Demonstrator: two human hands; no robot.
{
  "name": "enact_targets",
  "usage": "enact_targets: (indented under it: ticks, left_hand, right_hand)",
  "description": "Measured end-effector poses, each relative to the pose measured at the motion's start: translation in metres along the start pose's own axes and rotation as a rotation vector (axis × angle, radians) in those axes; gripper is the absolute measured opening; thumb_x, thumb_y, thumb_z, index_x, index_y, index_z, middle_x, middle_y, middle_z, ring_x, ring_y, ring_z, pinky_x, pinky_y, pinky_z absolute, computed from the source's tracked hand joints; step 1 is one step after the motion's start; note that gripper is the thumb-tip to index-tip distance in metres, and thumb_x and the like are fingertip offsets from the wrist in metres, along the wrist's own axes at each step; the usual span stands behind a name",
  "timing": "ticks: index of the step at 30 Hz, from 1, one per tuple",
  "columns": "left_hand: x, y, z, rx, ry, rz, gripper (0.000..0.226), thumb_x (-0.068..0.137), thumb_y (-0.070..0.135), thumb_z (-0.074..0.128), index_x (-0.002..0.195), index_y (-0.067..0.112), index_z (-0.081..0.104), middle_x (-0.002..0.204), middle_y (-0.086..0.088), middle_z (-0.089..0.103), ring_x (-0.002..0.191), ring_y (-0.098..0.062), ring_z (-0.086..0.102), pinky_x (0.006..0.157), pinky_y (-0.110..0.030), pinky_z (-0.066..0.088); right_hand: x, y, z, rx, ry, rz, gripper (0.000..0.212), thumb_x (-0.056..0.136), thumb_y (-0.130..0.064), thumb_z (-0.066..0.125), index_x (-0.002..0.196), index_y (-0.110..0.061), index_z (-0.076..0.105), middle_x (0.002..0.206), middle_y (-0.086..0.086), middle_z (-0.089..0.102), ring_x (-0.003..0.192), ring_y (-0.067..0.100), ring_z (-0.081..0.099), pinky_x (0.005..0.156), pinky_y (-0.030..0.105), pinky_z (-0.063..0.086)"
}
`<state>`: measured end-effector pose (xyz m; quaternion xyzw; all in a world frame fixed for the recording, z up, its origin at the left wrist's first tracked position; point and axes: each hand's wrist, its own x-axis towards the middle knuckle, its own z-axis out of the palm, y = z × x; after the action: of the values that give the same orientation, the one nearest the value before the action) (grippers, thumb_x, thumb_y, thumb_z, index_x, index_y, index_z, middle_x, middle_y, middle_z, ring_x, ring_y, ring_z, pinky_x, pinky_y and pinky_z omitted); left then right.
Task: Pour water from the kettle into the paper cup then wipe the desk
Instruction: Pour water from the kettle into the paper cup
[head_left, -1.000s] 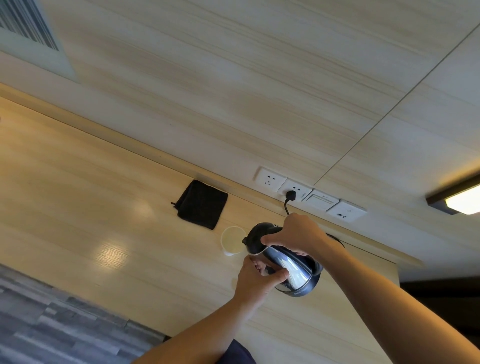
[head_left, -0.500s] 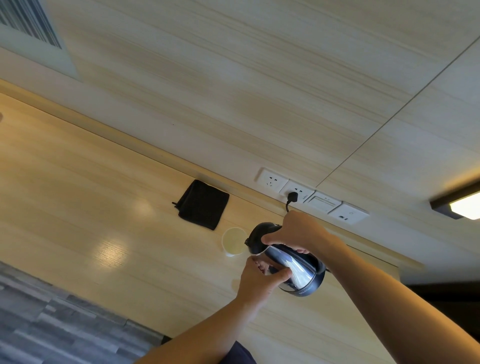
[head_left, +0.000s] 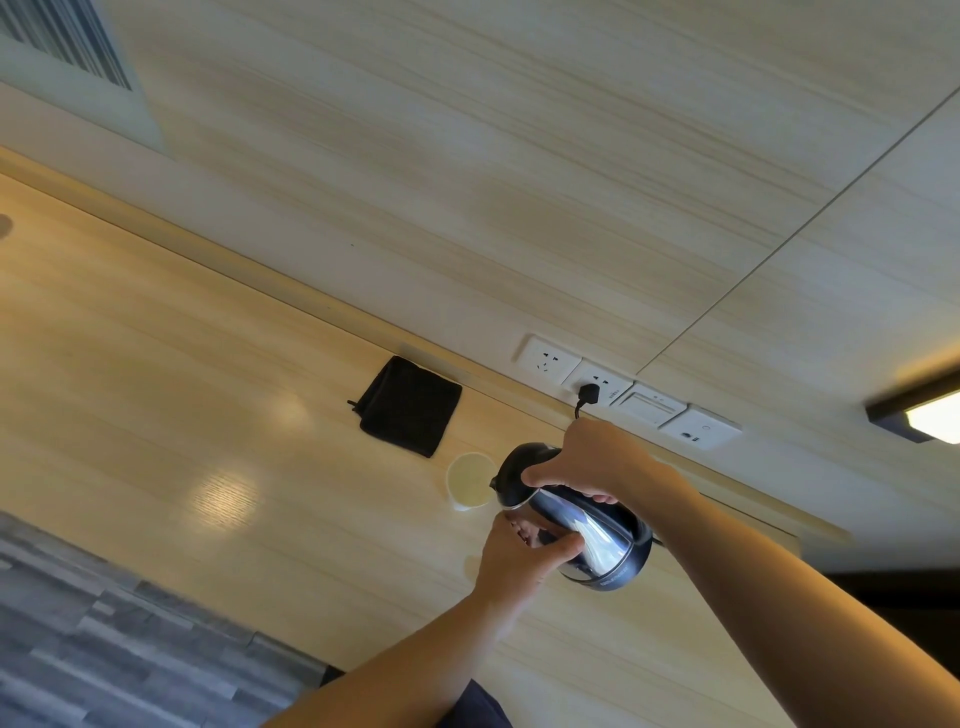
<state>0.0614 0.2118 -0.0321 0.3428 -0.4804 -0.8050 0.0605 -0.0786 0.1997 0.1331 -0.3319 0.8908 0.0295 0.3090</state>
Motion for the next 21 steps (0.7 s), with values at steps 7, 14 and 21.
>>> enact_targets:
  ticks: [7, 14, 21]
  left_hand:
    - [-0.003, 0.005, 0.001, -0.010, 0.016, -0.005, 0.079, 0.069, 0.031, 0.096, 0.130, 0.001, 0.057, 0.114, -0.014, 0.076, 0.106, -0.021, 0.076, 0.089, -0.030, 0.062]
    - [-0.007, 0.010, 0.001, -0.034, 0.025, -0.012, 0.058, 0.078, 0.013, 0.092, 0.121, -0.007, 0.059, 0.091, -0.001, 0.074, 0.085, -0.008, 0.074, 0.076, -0.019, 0.057]
    - [-0.009, 0.015, 0.001, -0.039, -0.003, -0.007, 0.049, 0.082, 0.008, 0.089, 0.111, -0.011, 0.056, 0.074, 0.012, 0.070, 0.074, 0.001, 0.070, 0.071, -0.015, 0.054]
  right_hand:
    - [0.002, 0.000, 0.000, 0.007, -0.022, 0.011, 0.049, 0.075, -0.055, 0.077, 0.058, -0.012, 0.062, 0.040, -0.004, 0.053, 0.033, 0.013, 0.048, 0.049, 0.024, 0.044]
    - [0.002, -0.003, -0.003, 0.000, -0.032, 0.010, 0.049, 0.076, -0.055, 0.077, 0.058, -0.011, 0.062, 0.041, -0.004, 0.054, 0.034, 0.013, 0.049, 0.049, 0.024, 0.045]
    - [-0.001, -0.006, -0.006, 0.005, -0.044, 0.014, 0.048, 0.078, -0.052, 0.077, 0.058, -0.012, 0.062, 0.039, -0.005, 0.053, 0.034, 0.013, 0.049, 0.047, 0.022, 0.044]
